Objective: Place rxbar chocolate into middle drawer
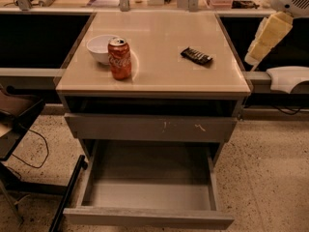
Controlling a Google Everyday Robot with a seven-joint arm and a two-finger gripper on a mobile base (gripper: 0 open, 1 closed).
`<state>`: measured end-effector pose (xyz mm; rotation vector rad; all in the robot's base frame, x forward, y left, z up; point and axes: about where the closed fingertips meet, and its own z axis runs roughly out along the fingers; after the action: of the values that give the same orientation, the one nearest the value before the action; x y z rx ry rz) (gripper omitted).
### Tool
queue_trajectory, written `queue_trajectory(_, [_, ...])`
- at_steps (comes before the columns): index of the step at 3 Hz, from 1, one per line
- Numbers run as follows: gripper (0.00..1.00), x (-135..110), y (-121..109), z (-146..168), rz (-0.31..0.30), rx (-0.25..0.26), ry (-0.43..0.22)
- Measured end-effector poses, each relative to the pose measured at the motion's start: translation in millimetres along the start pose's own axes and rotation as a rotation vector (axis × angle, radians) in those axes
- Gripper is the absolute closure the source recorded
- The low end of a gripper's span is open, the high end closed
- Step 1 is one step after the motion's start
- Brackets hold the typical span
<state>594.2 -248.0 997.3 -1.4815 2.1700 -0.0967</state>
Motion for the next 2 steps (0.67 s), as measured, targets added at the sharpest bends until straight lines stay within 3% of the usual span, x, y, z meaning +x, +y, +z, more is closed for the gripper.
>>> queue_trajectory(1, [0.0,-11.1,-24.2,1.9,-0.026,0.03,-0.119])
queue_trajectory(2, [0.0,-31.5,-58.1,32.2,-0.07,0.021,-0.233])
